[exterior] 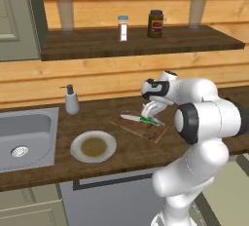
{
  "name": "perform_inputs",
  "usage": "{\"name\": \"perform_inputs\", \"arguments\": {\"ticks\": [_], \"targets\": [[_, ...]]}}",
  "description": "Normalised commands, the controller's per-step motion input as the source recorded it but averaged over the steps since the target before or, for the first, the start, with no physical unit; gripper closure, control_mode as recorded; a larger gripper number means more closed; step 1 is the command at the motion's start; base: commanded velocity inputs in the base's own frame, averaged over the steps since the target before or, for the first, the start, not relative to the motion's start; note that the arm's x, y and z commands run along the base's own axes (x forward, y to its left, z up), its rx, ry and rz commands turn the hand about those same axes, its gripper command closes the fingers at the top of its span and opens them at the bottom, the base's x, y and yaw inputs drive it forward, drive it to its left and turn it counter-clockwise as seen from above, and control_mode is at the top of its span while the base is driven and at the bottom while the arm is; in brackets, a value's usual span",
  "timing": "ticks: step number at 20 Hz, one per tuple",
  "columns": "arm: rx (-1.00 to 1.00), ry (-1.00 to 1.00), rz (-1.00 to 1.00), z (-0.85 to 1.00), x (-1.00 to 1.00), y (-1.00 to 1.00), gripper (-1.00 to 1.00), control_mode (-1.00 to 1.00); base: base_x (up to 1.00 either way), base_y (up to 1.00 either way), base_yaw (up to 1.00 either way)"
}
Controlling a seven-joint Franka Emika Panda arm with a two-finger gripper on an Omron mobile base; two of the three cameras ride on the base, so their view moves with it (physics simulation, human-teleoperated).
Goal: Pick up the knife from the drawer and place it on the cutting board. Then place the meat from the plate to the cutting board.
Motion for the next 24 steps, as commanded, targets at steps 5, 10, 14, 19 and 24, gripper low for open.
{"name": "perform_inputs", "arguments": {"ticks": [5, 10, 14, 19, 24], "targets": [[-0.05, 0.00, 0.00, -0.48, 0.01, 0.02, 1.00, -1.00, 0.00, 0.00, 0.00], [-0.07, 0.00, 0.00, -0.42, 0.01, 0.10, 1.00, -1.00, 0.00, 0.00, 0.00], [-0.05, 0.00, 0.00, -0.02, 0.17, 0.19, 1.00, -1.00, 0.00, 0.00, 0.00], [-0.03, 0.00, 0.00, 0.00, 0.35, 0.13, 1.00, -1.00, 0.00, 0.00, 0.00], [0.00, 0.00, 0.00, 0.00, 0.20, 0.00, 1.00, -1.00, 0.00, 0.00, 0.00]]}}
